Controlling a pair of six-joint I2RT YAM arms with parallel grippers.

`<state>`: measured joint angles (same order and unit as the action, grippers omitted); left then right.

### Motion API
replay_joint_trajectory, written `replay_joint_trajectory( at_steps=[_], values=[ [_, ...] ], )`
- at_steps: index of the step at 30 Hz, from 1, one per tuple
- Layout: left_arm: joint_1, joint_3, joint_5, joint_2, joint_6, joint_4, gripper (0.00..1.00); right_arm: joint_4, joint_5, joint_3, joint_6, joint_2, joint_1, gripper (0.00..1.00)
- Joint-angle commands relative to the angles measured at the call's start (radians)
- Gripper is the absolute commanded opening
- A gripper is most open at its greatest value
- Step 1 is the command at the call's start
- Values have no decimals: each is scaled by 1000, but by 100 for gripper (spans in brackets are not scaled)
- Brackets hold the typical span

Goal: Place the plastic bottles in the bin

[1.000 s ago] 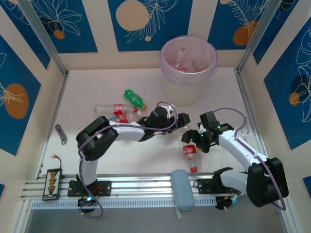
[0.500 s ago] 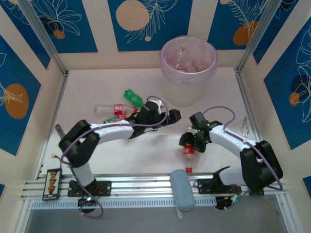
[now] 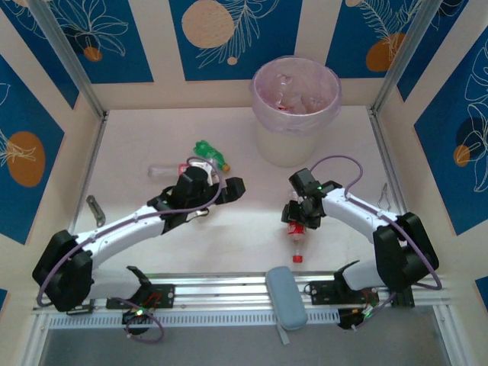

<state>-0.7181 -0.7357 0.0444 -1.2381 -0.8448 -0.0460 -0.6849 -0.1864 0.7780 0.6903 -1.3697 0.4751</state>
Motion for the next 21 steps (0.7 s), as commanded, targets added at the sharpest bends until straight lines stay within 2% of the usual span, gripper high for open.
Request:
replay_joint_trajectory(
  at_steps=[1,6,11,15,21],
  values=[
    [31,39,-55,83,39,93,100,-90,-27,63,-83,70,13,54],
    [84,82,-104,188,58,183,100,-143,75,129,-242,177,33,53],
    [111,80,-122,223,83,239,100,-165,174,225,-352,267,36,52],
    [112,55,-143,213,119,305,100,-196,259,384,-414,266,39,50],
    [112,22,-153,197,165,378,100,-179,272,663,-518,195,27,49]
  ],
)
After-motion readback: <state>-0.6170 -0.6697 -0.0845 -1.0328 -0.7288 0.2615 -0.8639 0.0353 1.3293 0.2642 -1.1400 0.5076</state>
